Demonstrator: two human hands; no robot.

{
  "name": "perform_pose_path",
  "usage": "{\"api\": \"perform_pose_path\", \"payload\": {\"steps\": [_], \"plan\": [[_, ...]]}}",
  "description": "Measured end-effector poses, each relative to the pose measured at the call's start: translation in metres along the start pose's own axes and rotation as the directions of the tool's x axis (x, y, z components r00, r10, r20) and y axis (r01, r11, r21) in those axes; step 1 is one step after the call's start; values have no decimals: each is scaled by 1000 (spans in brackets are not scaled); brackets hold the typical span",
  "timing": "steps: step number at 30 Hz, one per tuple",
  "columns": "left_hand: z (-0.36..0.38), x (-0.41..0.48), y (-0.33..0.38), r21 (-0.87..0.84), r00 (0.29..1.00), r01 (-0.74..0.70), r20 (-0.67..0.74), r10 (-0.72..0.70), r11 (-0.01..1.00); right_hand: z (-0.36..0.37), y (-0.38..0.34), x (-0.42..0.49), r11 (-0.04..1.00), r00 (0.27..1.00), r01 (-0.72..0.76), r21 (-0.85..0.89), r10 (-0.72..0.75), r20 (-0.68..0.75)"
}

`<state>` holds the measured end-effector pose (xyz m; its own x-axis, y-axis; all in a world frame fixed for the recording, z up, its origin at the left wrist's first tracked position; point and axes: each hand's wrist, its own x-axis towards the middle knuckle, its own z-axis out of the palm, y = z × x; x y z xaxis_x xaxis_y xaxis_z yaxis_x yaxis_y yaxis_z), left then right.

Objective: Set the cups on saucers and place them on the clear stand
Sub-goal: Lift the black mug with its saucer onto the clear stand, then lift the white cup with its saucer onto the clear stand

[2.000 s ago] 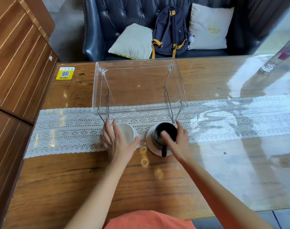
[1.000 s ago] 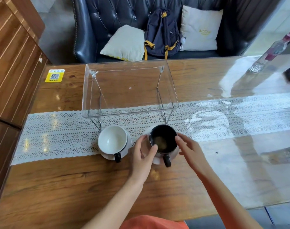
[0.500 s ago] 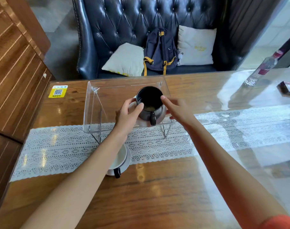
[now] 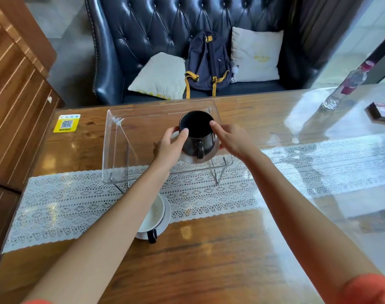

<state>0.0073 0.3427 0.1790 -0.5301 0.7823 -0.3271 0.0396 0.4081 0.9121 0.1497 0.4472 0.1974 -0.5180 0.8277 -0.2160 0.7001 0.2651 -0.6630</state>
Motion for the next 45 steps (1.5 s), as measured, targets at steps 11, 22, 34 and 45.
{"api": "perform_pose_path", "payload": {"steps": [11, 22, 34, 45], "plan": [[8, -2, 1, 51, 1000, 18, 11, -18, 999, -14, 5, 1, 989, 997, 12, -150, -23, -71], [-5, -12, 1, 98, 989, -47, 147, 32, 994, -3, 12, -12, 997, 980, 66, 25, -60, -190], [-82, -117, -114, -27, 947, -141, -294, 127, 990, 117, 40, -126, 914, 971, -6, 405, -92, 222], [-94, -107, -163, -275, 912, 394, 1, -409, 877, 170, -5, -102, 792, 842, -435, 428, 190, 504]]}}
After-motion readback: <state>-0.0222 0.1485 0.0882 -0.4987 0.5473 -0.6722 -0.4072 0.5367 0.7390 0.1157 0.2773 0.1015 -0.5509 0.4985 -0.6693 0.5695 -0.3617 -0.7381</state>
